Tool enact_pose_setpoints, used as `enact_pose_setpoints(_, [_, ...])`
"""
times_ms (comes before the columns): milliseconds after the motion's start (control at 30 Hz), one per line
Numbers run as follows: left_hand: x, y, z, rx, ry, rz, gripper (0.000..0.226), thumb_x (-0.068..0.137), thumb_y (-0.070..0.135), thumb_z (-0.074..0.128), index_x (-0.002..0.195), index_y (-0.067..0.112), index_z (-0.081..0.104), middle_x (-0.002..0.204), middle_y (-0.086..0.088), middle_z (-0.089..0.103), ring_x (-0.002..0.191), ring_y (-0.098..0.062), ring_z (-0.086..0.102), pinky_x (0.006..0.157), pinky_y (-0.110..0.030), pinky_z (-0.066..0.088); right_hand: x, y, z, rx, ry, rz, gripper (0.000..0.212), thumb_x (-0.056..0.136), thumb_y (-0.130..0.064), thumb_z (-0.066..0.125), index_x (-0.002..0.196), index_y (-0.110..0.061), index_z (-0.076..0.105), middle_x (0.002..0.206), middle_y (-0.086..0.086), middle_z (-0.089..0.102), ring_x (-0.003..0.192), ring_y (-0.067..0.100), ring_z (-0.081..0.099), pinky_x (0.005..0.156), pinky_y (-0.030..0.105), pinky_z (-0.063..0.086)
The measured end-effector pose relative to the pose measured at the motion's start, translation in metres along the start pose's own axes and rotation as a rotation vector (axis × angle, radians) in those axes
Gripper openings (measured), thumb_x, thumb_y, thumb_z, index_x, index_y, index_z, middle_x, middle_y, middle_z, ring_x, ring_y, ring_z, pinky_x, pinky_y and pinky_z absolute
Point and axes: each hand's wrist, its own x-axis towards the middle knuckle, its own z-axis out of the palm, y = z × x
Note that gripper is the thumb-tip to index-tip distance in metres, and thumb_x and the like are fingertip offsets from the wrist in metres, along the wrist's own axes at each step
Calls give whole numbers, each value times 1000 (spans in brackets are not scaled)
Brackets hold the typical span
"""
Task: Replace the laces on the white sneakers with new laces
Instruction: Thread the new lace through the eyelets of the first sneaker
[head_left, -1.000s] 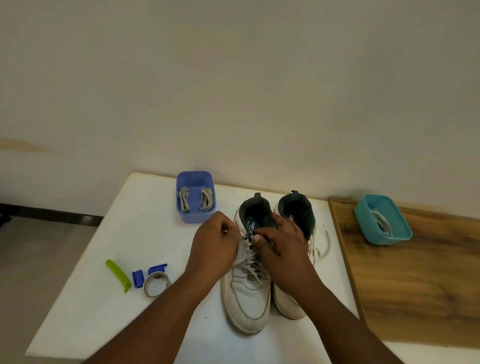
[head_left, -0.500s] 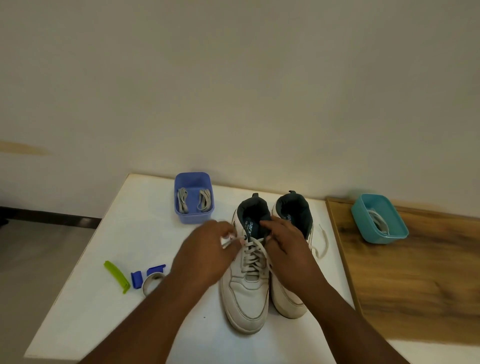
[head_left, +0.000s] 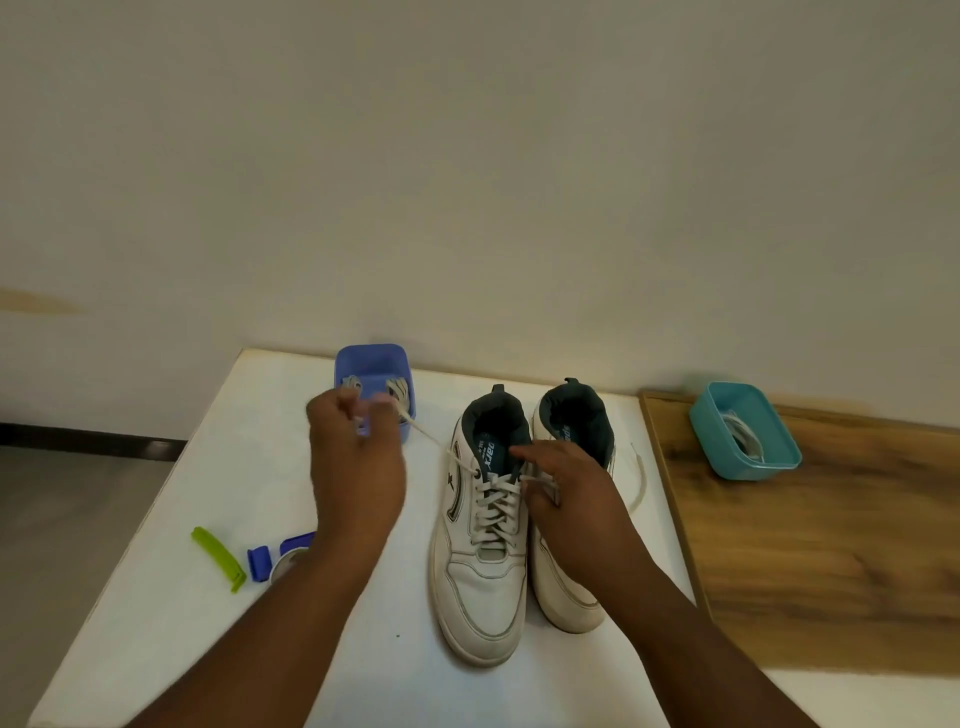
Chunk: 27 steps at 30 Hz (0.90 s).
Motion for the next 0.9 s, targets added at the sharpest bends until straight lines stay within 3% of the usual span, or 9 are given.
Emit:
enact_pose_setpoints(100, [-11,-17,5,436,-234,277,62,93,36,66,146,36,36,147,2,30,110,-11,52,86,-29,48,-1,-2,2,-36,46,11,44,96,-16,66,137,-33,60,136,-10,56,125,10,52,107,27,42])
enact_pose_setpoints(167, [-17,-24,11,577,-376,430,43,92,41,65,134,41,52,148,7,29,111,-10,57,87,-25,48,-3,-3,2,-94,102,15,36,94,-22,70,127,-31,62,129,-11,54,115,8,53,98,23,44])
enact_pose_setpoints(233, [-20,-29,17,607,-486,433,31,93,44,64,122,39,58,139,9,40,107,-8,59,84,-18,43,-1,0,3,-195,158,-13,19,91,-26,72,110,-28,69,120,-9,55,109,7,50,95,23,44])
enact_pose_setpoints(367, [-17,-29,17,641,-497,463,12,96,46,59,101,35,60,114,12,52,88,-4,56,75,-15,39,0,2,5,-322,175,-31,10,95,-28,68,99,-24,75,116,-2,60,122,20,50,104,23,27])
enact_pose_setpoints(467, [-18,-31,16,669,-515,438,12,100,44,52,97,33,56,100,10,56,82,-6,56,75,-21,46,-1,-3,6,-283,173,-55,15,96,-32,65,109,-27,69,138,2,53,143,28,37,118,38,29])
enact_pose_setpoints(567, [-17,-33,19,665,-550,371,14,101,43,49,100,31,56,97,10,62,85,-8,59,77,-21,47,-2,-9,8,-251,98,-97,23,90,-45,72,109,-36,65,153,-4,40,154,25,15,120,41,15])
enact_pose_setpoints(667, [-16,-32,20,623,-605,295,15,101,43,52,105,30,60,101,9,67,92,-10,62,84,-23,50,-2,-9,14,-235,95,-94,13,91,-43,71,102,-36,69,153,-3,43,155,25,12,119,37,9])
enact_pose_setpoints(767, [-14,-29,16,643,-582,321,17,102,40,50,107,30,62,101,10,68,90,-8,60,81,-22,48,-1,-6,16,-200,116,-85,9,99,-37,61,99,-31,68,150,-1,46,153,26,18,121,41,16])
enact_pose_setpoints(900, [-8,-27,9,730,-502,389,21,105,32,44,114,26,62,101,6,65,83,-7,56,64,-13,35,-2,-7,16,-149,152,-82,16,105,-30,50,103,-24,64,144,2,49,147,23,28,121,47,30])
